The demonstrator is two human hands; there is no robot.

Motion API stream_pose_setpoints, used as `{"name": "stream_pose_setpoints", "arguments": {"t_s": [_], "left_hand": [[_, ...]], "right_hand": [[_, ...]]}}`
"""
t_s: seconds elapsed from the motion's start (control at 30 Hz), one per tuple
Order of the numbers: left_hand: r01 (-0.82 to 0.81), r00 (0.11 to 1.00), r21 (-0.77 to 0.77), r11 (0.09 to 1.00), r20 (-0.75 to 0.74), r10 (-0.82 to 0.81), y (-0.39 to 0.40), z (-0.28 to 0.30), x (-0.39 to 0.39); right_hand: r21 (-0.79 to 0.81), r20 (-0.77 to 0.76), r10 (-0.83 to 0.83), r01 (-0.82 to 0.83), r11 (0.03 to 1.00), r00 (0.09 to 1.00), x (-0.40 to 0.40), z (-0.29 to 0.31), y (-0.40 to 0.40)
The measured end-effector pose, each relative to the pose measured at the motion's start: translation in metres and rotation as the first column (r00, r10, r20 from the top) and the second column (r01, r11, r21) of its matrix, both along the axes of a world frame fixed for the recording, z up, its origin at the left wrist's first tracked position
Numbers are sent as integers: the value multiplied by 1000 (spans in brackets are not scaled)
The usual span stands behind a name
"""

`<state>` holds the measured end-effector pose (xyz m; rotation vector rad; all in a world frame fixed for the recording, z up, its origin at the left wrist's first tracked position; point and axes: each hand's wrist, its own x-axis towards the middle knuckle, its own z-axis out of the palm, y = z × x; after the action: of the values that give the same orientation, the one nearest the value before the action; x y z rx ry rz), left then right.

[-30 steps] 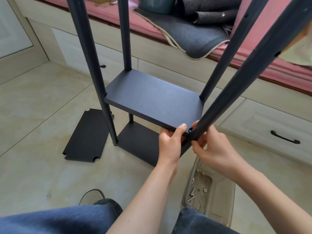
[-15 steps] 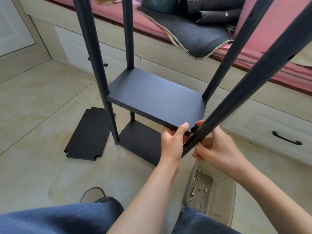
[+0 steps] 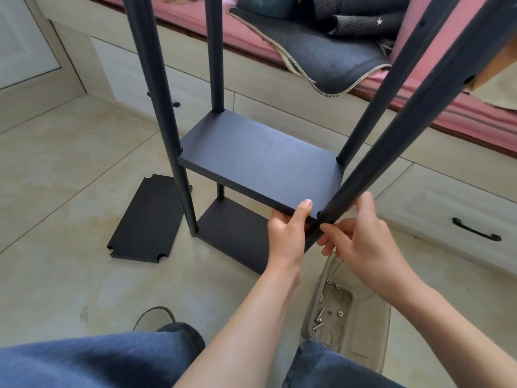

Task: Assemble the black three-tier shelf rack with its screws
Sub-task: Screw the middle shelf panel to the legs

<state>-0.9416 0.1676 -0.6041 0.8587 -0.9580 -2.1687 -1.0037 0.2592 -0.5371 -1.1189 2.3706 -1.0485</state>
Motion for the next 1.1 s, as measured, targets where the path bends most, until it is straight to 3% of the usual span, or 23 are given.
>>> {"name": "stream_pose_setpoints", "arguments": {"t_s": [0.43,0.8,1.1], "left_hand": [[26,1000,2,1000,3,-26,-1,2,4],[25,1000,32,999,-15,-25,-2,4,6],[8,999,47,999,-42,-6,-3,1,3]], "right_hand": [[-31,-84,112,-115,993,990,-6,-6,5],[-138,30,85,-80,987,996,-5,-10,8],[-62,-14,-112,111,992,994,-2,-4,7]]}}
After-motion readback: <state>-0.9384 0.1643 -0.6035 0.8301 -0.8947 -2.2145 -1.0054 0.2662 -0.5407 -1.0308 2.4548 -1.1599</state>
